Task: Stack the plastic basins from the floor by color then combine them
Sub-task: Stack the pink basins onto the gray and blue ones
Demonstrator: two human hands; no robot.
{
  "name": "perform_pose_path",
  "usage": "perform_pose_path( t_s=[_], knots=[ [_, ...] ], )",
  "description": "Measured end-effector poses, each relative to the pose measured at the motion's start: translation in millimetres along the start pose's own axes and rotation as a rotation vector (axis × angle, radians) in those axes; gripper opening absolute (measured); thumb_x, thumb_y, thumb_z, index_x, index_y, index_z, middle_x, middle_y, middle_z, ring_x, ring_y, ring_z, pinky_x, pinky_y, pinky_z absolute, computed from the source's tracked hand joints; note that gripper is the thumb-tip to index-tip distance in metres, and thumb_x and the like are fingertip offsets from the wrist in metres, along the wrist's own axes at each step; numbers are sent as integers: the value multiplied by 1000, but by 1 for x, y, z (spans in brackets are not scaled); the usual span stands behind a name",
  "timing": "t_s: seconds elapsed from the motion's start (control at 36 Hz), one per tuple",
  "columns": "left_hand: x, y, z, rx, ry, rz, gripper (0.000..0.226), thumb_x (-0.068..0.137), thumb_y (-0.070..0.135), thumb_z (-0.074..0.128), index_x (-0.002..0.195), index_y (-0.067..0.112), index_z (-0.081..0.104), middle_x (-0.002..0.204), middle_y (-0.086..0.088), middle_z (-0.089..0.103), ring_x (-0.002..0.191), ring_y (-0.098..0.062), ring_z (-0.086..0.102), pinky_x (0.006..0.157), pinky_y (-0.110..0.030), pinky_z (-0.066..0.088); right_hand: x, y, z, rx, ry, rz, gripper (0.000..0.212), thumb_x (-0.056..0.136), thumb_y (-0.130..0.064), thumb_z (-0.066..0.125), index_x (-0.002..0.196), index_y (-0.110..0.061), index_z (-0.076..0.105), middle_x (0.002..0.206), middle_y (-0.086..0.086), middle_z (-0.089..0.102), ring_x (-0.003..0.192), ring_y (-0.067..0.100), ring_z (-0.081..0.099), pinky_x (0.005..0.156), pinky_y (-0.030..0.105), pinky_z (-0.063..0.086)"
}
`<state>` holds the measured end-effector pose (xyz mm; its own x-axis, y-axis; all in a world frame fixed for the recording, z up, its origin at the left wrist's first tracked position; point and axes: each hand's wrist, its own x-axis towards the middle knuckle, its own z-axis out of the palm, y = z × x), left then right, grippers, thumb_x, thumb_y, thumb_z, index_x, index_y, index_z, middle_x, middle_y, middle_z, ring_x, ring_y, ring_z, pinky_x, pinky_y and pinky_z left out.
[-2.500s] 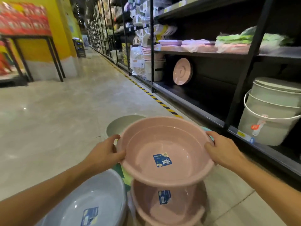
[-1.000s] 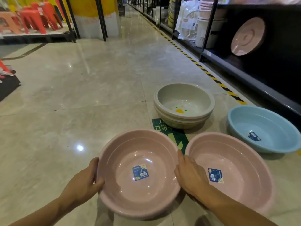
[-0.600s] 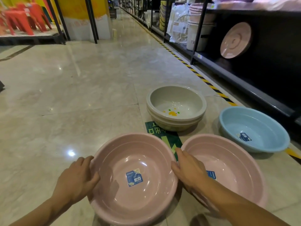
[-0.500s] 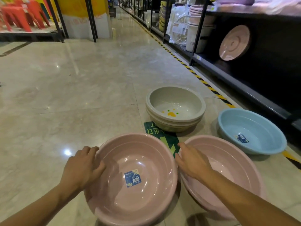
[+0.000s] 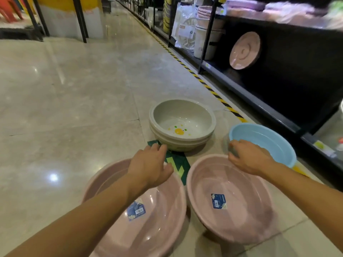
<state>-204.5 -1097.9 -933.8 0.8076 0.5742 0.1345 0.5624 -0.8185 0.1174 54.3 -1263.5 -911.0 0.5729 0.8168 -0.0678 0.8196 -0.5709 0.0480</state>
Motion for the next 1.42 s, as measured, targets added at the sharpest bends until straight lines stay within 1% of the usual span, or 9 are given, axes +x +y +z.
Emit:
perform_pose_path(
  t_s=[0.28, 0.42, 0.56, 0.86, 0.94, 1.03, 1.17, 1.28, 1.42],
  knots=[
    [17, 100, 36, -72, -178, 8, 49, 93, 46, 45, 132, 17, 41, 124, -5, 55, 110, -28, 57, 82, -38, 45, -15, 112, 44, 74, -24, 91, 40, 97, -42, 44, 134, -27, 50, 124, 1, 60, 108, 26, 59, 84, 44, 53],
    [22, 137, 59, -212, -186, -154, 37, 93, 39, 50, 123, 18, 44, 119, -8, 58, 103, -28, 59, 85, -38, 46, -22, 153, 75, 93, -48, 115, 37, 96, -39, 45, 127, -20, 53, 123, 7, 60, 107, 32, 61, 84, 45, 53],
    [7, 159, 88, -182, -247, -222, 44, 98, 36, 47, 136, 20, 33, 120, -5, 57, 93, -22, 62, 81, -34, 52, -30, 177, 106, 94, -110, 109, 34, 98, -40, 44, 126, -21, 48, 121, 6, 60, 107, 30, 60, 76, 40, 48],
    [-29, 170, 127, -115, -294, -285, 61, 101, 40, 38, 150, 13, 12, 128, -13, 50, 86, -21, 65, 71, -28, 52, -35, 184, 146, 176, -112, 82, 45, 100, -47, 38, 142, -31, 31, 128, 4, 58, 109, 28, 62, 81, 44, 53],
    [-35, 169, 131, -130, -248, -329, 62, 99, 42, 40, 148, 15, 13, 118, -8, 48, 79, -17, 58, 69, -25, 50, -37, 181, 155, 216, -140, 78, 47, 99, -46, 36, 144, -35, 27, 129, 3, 58, 109, 30, 61, 85, 45, 52],
    [-41, 170, 135, -105, -212, -361, 59, 97, 38, 43, 145, 15, 17, 113, -3, 45, 86, -15, 58, 74, -26, 54, -40, 178, 163, 226, -194, 98, 55, 100, -48, 35, 151, -38, 18, 121, 7, 58, 105, 31, 61, 85, 43, 50],
    [-39, 171, 148, 15, -253, -394, 76, 100, 41, 36, 155, 8, -6, 124, -9, 54, 95, -16, 63, 81, -28, 56, -48, 175, 169, 251, -223, 89, 65, 101, -48, 36, 157, -36, 5, 113, 5, 57, 97, 27, 61, 78, 39, 48],
    [-43, 172, 155, -191, -204, -461, 74, 98, 28, 46, 155, 9, 4, 121, -19, 52, 81, -21, 51, 68, -32, 47, -49, 178, 169, 304, -218, 94, 69, 101, -46, 40, 158, -35, 3, 112, 3, 58, 97, 24, 62, 80, 41, 52],
    [-44, 171, 156, -283, -163, -456, 73, 96, 24, 49, 154, 9, 8, 122, -20, 50, 84, -26, 53, 71, -34, 47, -49, 178, 168, 359, -182, 97, 67, 99, -40, 44, 157, -33, 11, 116, 3, 61, 97, 24, 62, 80, 42, 53]
  ],
)
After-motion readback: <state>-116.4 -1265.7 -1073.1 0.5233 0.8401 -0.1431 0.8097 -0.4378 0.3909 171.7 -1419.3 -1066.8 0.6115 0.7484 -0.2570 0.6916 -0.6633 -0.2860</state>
